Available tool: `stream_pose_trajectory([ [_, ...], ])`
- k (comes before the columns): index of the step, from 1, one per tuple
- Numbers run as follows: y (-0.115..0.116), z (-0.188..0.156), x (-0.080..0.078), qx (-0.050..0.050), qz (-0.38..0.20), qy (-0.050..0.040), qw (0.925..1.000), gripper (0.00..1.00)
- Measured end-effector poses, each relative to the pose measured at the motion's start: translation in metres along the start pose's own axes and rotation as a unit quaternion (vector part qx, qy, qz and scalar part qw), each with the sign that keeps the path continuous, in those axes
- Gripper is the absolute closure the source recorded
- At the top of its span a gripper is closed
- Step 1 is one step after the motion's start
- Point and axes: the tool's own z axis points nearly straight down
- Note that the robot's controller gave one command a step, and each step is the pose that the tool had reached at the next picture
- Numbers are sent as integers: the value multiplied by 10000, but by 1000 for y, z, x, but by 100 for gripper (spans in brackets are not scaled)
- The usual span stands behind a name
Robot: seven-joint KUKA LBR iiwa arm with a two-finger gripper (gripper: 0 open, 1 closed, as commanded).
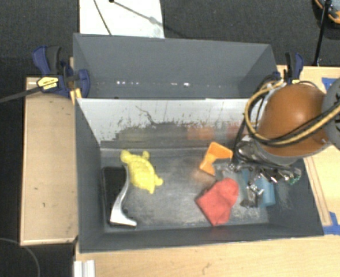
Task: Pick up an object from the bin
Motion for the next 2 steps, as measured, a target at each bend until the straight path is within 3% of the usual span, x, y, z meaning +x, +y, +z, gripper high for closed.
stream_pose_trajectory([
  [1, 13, 74, 16, -15, -1644, 8, 9864, 0],
  [2, 16, 71, 19, -3, -1915, -3, 9815, 100],
])
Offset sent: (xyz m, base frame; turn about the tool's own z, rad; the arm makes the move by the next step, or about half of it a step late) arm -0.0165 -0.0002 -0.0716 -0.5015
